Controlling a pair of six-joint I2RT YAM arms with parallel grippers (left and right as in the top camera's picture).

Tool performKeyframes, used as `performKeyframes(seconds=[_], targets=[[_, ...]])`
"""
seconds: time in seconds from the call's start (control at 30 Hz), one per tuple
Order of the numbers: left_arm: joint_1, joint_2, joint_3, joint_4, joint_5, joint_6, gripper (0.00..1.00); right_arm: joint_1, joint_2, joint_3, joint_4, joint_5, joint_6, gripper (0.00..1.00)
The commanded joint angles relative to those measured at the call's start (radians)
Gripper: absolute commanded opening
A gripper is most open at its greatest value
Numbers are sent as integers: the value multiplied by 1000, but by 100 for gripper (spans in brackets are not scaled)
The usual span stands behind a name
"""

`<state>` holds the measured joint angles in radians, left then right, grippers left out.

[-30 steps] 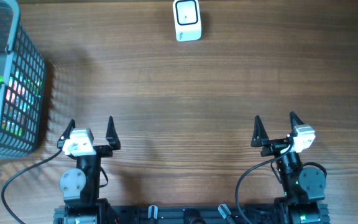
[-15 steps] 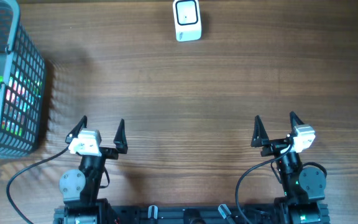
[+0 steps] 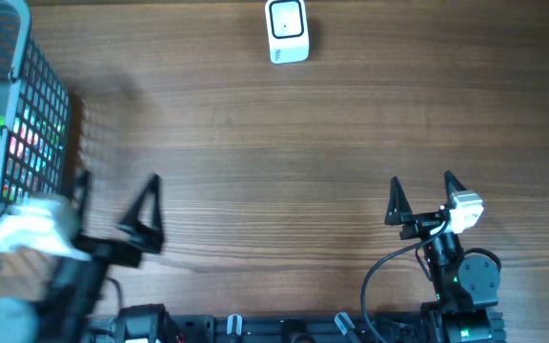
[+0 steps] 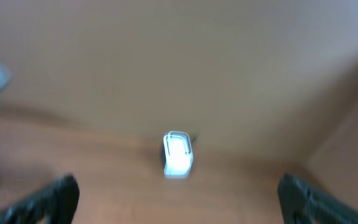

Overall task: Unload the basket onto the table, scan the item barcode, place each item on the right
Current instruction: 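Reach the left gripper into the basket and grasp a teal-and-red snack pack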

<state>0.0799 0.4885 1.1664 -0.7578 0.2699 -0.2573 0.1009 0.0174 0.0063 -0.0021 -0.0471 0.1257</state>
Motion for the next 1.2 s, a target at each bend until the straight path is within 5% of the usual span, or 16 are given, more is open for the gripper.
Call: performKeyframes(seconds=[0.0, 0.1, 0.27, 0.5, 0.8, 1.17], targets=[[1, 425, 600, -356, -211, 53, 100, -3, 1, -1, 5, 11, -18, 100], [1, 793, 1135, -667, -246, 72, 100, -3, 1, -1, 5, 11, -18, 100], [2, 1065, 1477, -762, -262, 91, 100, -3, 1, -1, 5, 12, -18, 100], [169, 1254, 1482, -787, -574, -150, 100, -3, 1, -1, 5, 12, -18, 100], [551, 1471, 1475, -927, -347, -163, 94, -3, 1, -1, 5, 12, -18, 100], [639, 1510, 1144, -772, -311, -109, 100, -3, 1, -1, 5, 11, -18, 100]])
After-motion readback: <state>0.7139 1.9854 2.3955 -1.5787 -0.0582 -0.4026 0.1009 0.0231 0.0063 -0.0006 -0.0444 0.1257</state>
